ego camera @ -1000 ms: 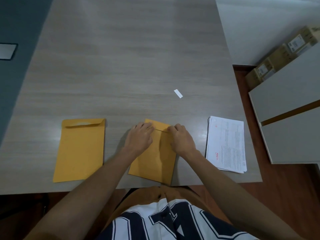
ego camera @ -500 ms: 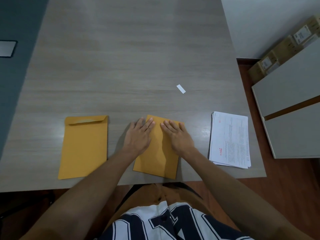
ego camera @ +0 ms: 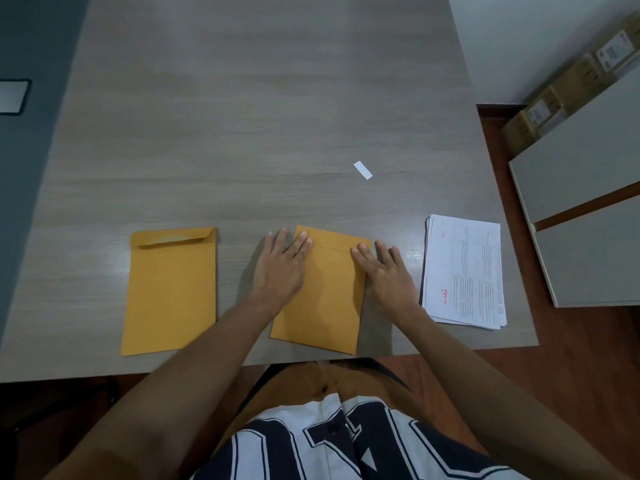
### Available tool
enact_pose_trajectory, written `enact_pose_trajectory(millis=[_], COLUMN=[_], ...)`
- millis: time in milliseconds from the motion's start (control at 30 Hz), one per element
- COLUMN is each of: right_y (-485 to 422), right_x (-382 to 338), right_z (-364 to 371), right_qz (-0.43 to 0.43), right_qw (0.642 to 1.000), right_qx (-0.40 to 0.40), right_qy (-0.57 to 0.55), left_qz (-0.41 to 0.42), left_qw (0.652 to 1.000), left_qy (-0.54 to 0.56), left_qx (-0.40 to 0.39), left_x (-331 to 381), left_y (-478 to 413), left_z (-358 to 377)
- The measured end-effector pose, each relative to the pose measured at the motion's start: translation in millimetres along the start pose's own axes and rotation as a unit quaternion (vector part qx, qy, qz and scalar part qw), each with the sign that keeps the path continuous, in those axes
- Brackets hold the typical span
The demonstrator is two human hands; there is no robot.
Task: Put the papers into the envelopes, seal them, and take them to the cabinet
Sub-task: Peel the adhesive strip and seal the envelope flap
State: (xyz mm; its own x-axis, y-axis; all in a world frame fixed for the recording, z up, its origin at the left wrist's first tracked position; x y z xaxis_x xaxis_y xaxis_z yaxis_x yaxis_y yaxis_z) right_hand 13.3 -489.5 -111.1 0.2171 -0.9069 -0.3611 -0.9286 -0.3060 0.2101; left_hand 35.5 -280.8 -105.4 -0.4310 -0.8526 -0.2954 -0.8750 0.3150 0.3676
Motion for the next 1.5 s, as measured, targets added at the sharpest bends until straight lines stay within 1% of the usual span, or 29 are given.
enact_pose_trajectory(millis=[133,200,300,333,400,500,667,767,967,1033,1100,1233,1333,1500], right_y=[2,4,4,3,2,2,3,2,0,1,1,0,-3,-21], right_x=[-4,-5,-6,-7,-8,-10,-8,-6,-2,0,-1,-4,-10,-12], right_z=[-1,0,-1,-2,-6,-7,-9,-10,-5,-4,-4,-6,-12,-12], right_qz=[0.007,0.009,0.005,0.005,-0.003,-0.011,0.007,0.01,0.011,0.029,0.044,0.062,0.09,0.124], right_qw=[1.0,1.0,1.0,1.0,1.0,1.0,1.0,0.999,0.998,0.998,0.998,0.996,0.995,0.99], right_qx=[-0.005,-0.013,-0.01,-0.013,-0.013,-0.02,-0.026,-0.029,-0.037,-0.041,-0.043,-0.051,-0.032,-0.067], right_qy=[-0.003,0.009,0.015,0.016,0.019,0.009,0.017,0.038,0.053,0.049,0.032,0.034,0.013,0.005], left_qz=[-0.022,-0.029,0.015,0.041,0.076,0.062,0.045,0.034,-0.006,-0.008,-0.014,-0.032,-0.043,-0.056], left_qw=[0.999,0.998,0.99,0.989,0.991,0.995,0.997,0.997,0.998,0.999,0.999,0.997,0.996,0.995], left_qy=[0.027,0.048,0.092,0.094,0.08,0.07,0.051,0.064,0.056,0.045,0.048,0.064,0.075,0.082], left_qx=[-0.003,0.027,0.101,0.104,0.076,0.032,0.039,0.027,0.009,0.005,0.004,-0.003,-0.01,-0.025], left_x=[7,17,41,52,70,74,58,49,2,-5,-5,-1,0,4], left_y=[-3,-6,-8,-7,-6,-5,-6,-7,5,7,8,11,13,11], left_z=[-17,-29,-48,-52,-52,-37,-20,-16,7,11,10,7,4,0])
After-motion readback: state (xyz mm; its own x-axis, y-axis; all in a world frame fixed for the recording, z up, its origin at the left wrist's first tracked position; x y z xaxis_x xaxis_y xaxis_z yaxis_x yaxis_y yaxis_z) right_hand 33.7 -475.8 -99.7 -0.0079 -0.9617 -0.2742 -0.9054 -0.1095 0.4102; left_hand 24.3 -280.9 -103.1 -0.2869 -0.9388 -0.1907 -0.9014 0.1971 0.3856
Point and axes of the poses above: each hand's wrist, its own y-axis away from the middle knuckle, its own z-axis out of the palm, x = y × z, the point moved 5 cm from there along -y, towards the middle knuckle, and after that the axes turned 14 degrees about -y, right-handed, at the moved point
